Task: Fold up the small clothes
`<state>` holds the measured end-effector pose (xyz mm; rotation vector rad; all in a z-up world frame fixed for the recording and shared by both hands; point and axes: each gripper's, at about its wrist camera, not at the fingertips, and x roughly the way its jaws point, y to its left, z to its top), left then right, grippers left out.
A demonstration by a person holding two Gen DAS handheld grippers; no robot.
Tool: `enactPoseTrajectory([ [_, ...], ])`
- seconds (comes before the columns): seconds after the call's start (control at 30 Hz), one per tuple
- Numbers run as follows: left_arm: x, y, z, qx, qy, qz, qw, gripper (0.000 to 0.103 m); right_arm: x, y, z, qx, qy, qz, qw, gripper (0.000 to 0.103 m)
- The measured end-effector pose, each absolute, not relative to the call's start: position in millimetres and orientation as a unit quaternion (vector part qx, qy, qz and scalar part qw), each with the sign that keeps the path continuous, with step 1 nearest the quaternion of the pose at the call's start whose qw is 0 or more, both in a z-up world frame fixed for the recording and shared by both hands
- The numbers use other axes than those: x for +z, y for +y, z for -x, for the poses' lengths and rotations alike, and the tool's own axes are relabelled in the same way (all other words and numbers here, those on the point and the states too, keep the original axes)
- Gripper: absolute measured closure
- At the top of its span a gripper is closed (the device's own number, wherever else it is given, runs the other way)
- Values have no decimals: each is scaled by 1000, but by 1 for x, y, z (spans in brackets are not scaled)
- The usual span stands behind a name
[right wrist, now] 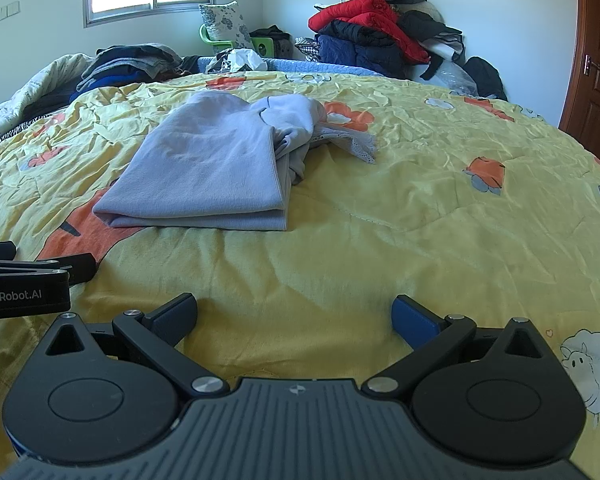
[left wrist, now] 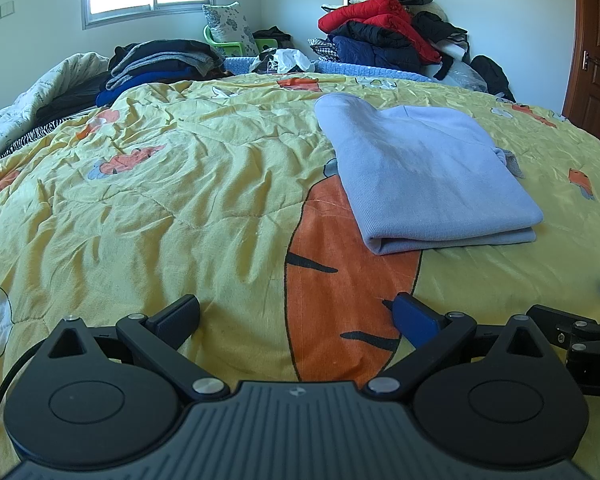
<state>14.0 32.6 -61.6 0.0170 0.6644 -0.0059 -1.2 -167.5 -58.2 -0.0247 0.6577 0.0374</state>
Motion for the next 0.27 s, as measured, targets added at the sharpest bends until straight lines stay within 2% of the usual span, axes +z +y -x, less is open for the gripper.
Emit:
enactPoseTrajectory([
  [0.27, -61, 33, -14, -5, 326, -9, 945, 0, -58, -167, 1, 18, 323, 12, 946, 1],
])
